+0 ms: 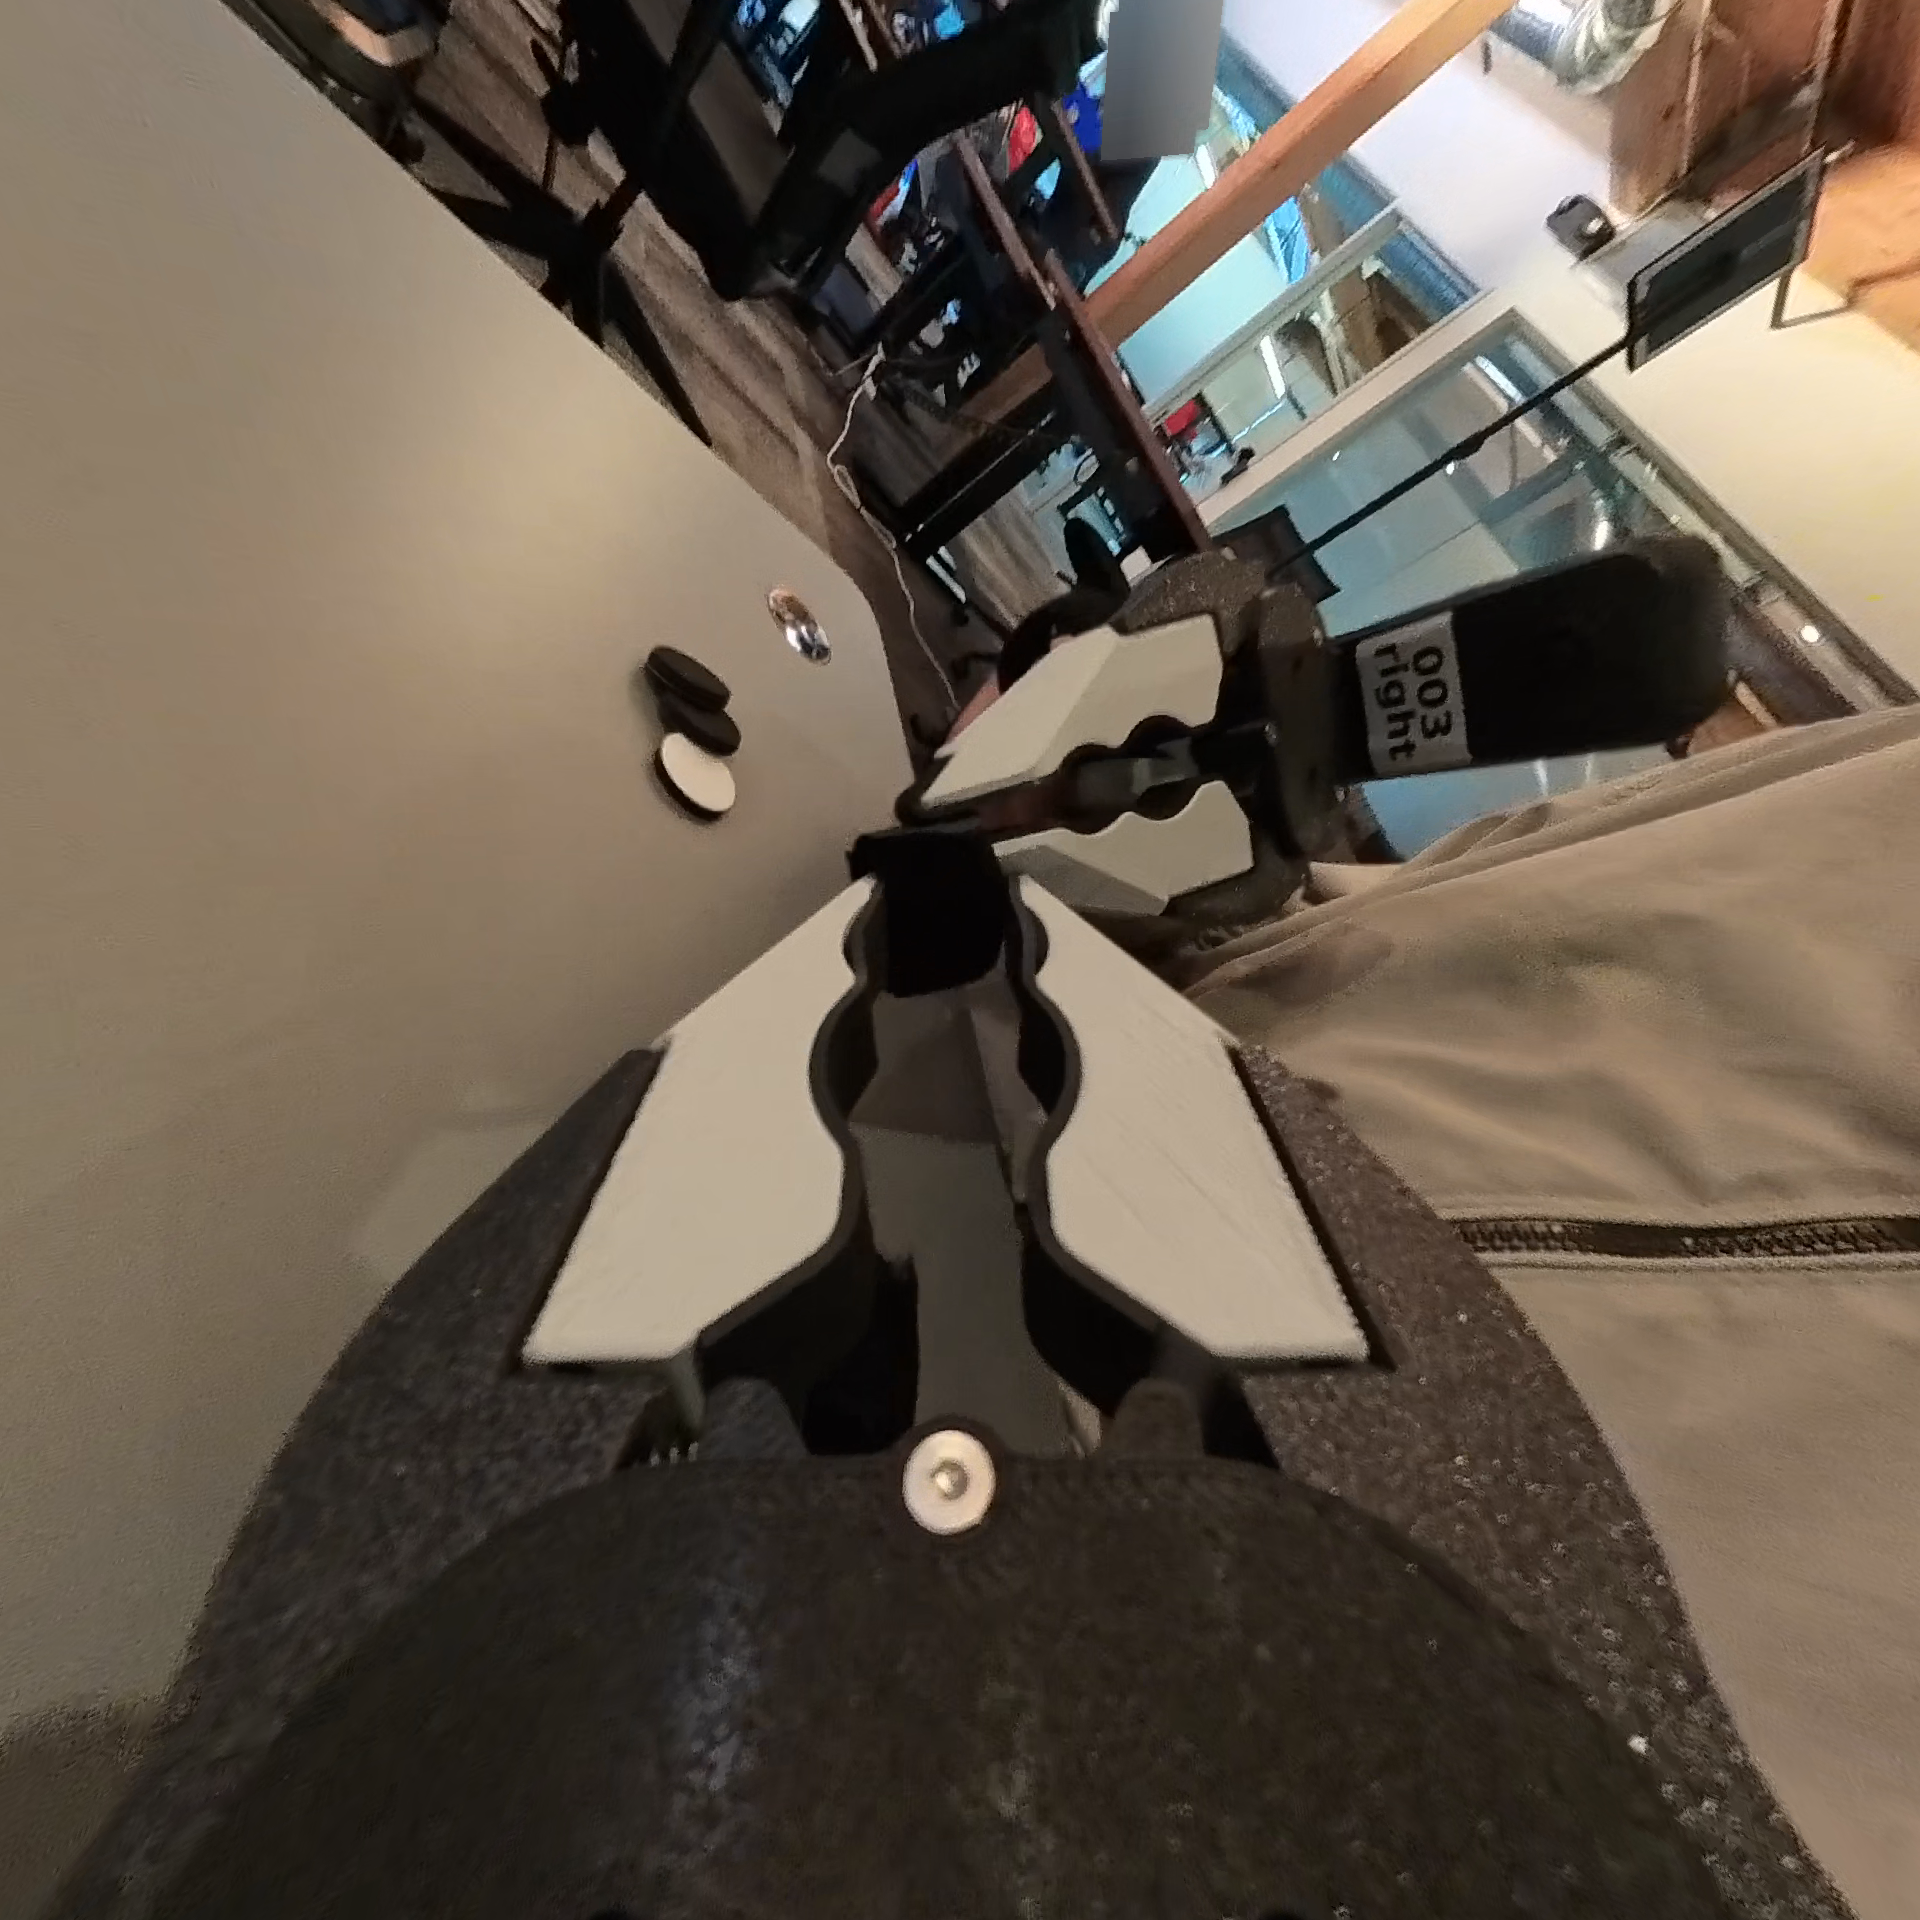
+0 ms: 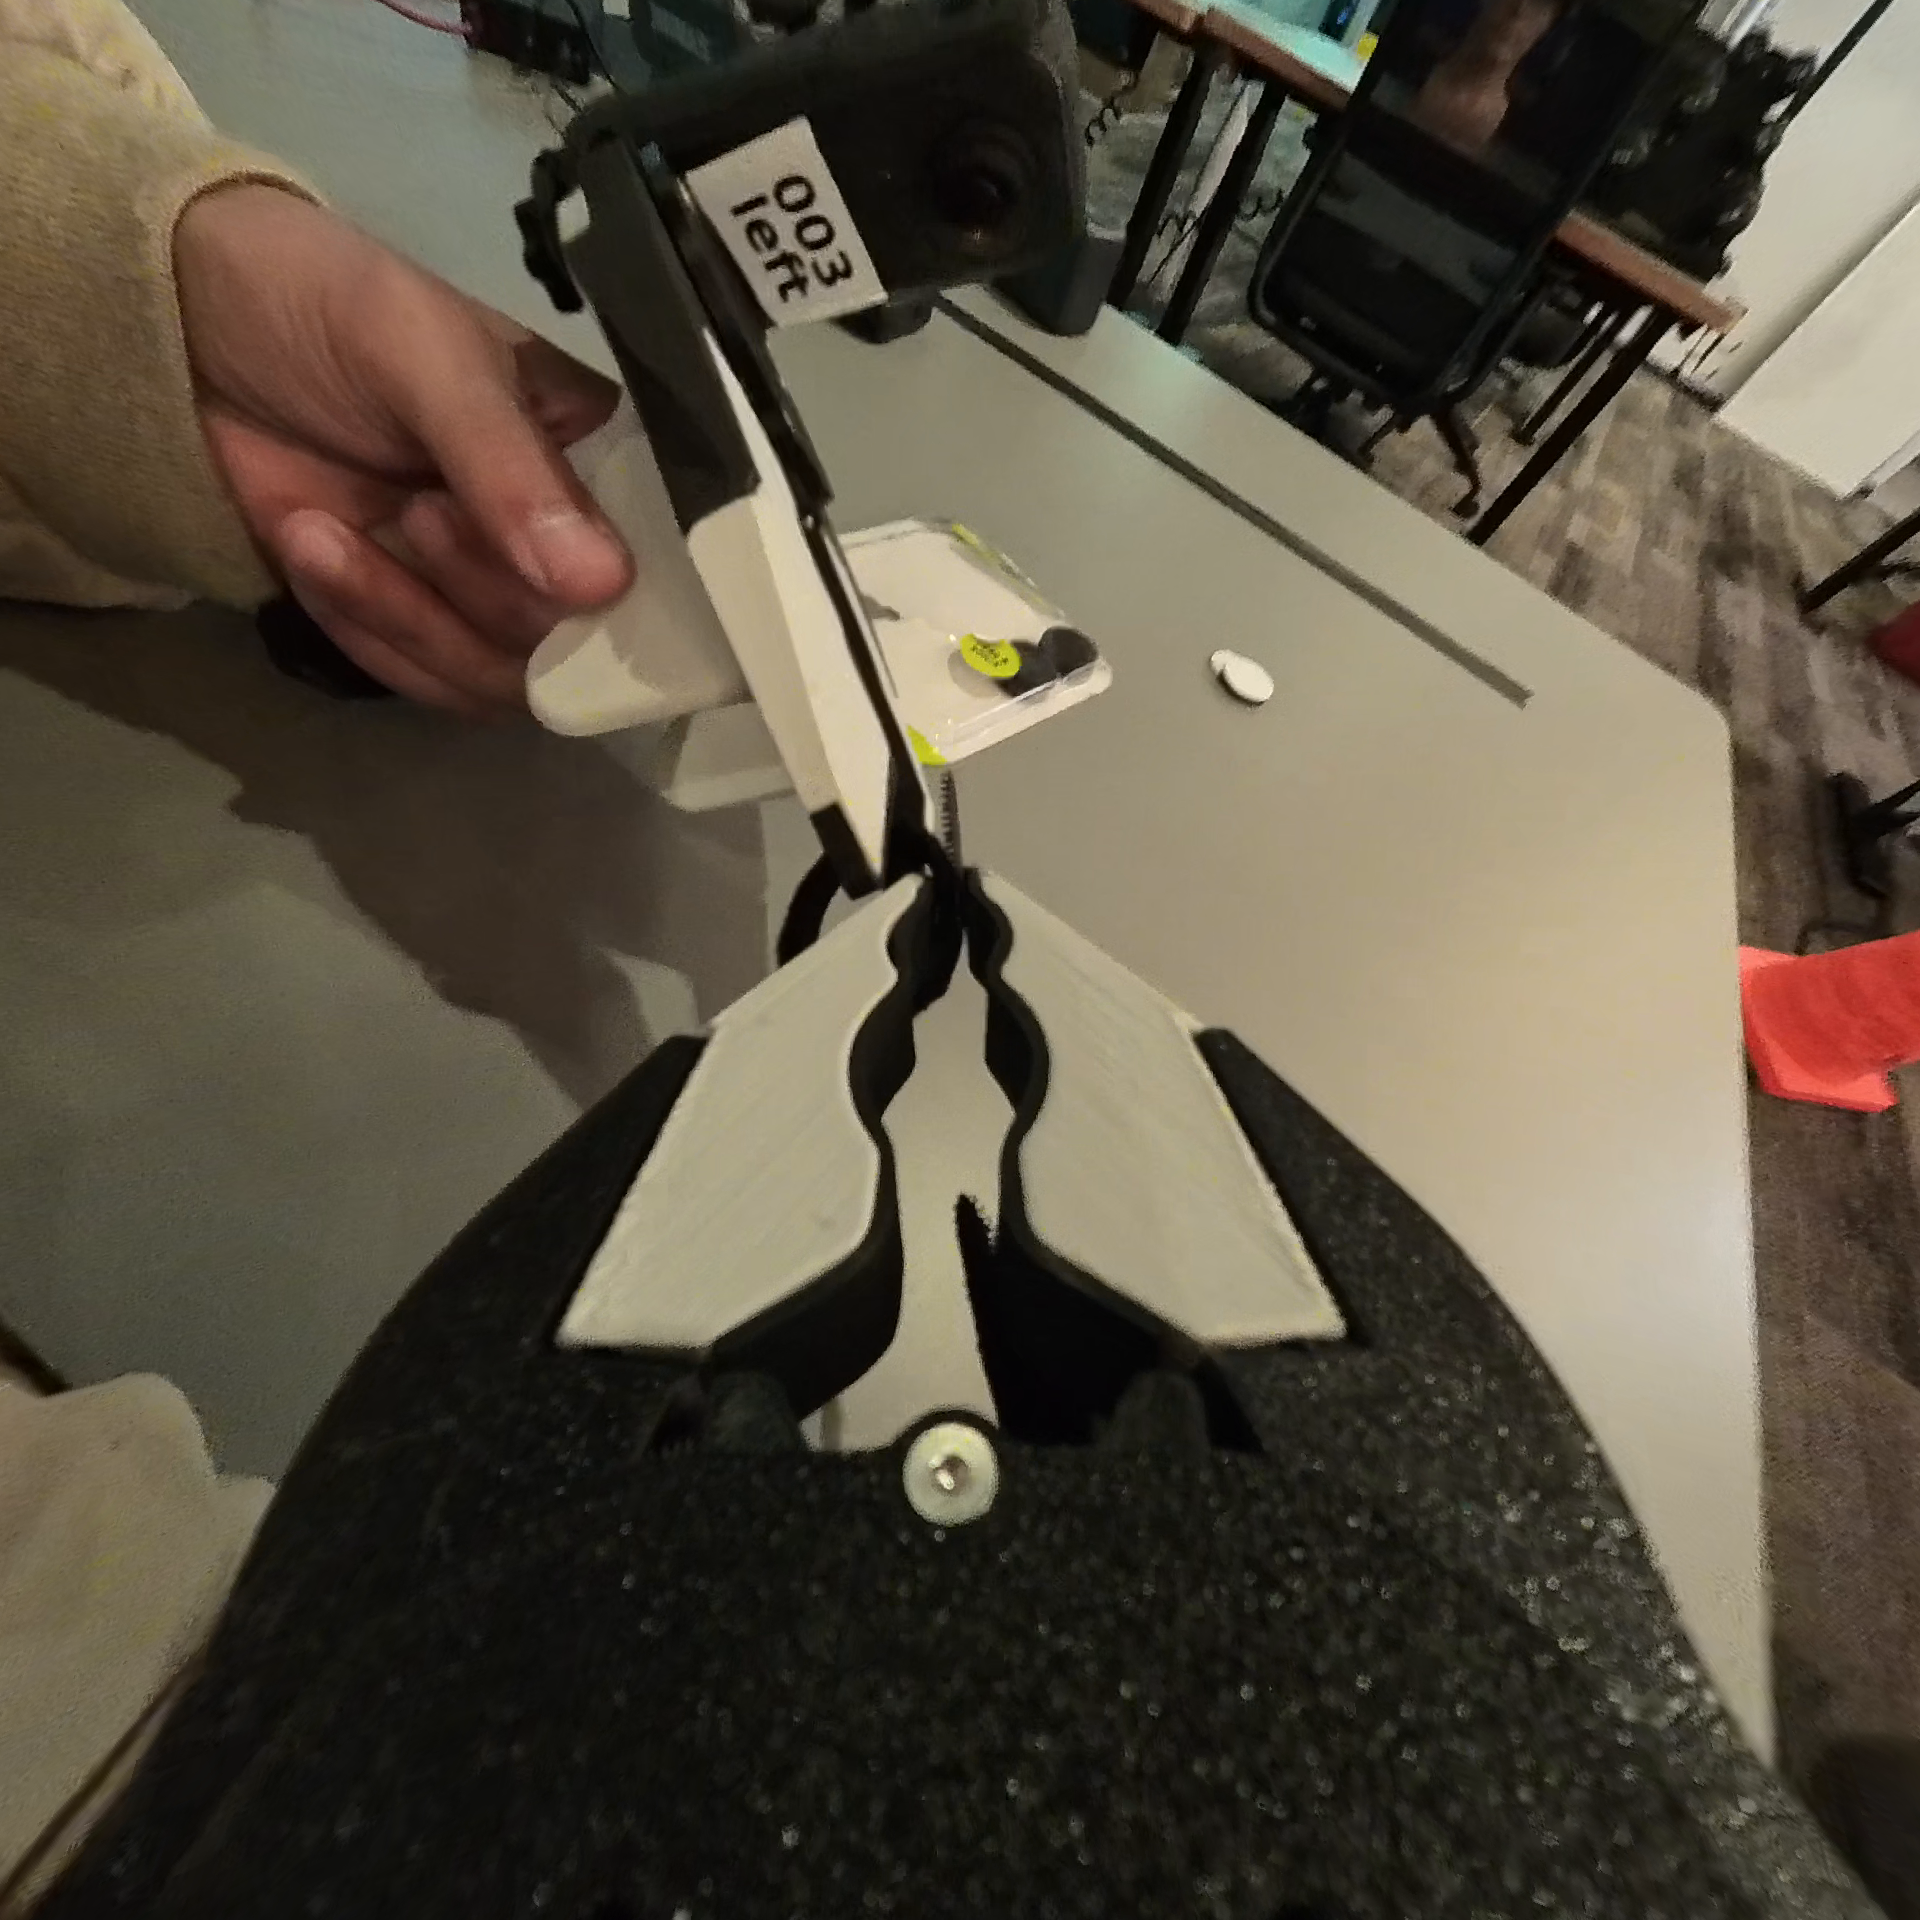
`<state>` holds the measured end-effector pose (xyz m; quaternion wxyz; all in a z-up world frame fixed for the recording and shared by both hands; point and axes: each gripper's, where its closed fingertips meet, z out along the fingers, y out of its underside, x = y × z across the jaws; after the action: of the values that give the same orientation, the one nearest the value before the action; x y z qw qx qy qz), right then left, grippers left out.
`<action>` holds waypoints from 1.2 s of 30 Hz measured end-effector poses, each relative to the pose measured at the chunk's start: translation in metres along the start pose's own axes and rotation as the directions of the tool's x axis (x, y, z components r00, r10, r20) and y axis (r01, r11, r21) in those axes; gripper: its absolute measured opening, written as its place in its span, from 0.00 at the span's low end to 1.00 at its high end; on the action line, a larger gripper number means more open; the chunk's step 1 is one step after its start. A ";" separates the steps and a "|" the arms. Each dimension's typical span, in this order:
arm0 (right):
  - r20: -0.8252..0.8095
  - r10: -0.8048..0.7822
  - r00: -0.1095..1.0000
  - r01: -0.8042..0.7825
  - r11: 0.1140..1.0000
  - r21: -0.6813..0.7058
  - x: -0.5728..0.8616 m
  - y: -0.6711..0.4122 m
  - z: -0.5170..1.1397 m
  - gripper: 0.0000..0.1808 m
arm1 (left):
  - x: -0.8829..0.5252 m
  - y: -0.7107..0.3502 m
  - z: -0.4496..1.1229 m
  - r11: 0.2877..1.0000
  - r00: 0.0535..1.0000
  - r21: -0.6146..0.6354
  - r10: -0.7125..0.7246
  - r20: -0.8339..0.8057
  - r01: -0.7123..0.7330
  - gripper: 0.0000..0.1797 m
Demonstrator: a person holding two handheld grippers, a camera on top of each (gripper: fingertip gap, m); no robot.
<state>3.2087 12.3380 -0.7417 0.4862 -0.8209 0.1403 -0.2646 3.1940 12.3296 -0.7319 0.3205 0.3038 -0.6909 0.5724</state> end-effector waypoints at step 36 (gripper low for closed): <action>0.148 0.748 0.648 -0.755 0.656 -0.011 0.035 0.017 -0.005 0.00 | -0.010 0.002 -0.013 0.790 0.653 -0.204 0.598 0.465 -0.579 0.02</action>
<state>3.2355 12.3090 -0.7441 0.5817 -0.6926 0.4263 0.0149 3.1997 12.3428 -0.7389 -0.0696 0.1966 -0.8211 0.5314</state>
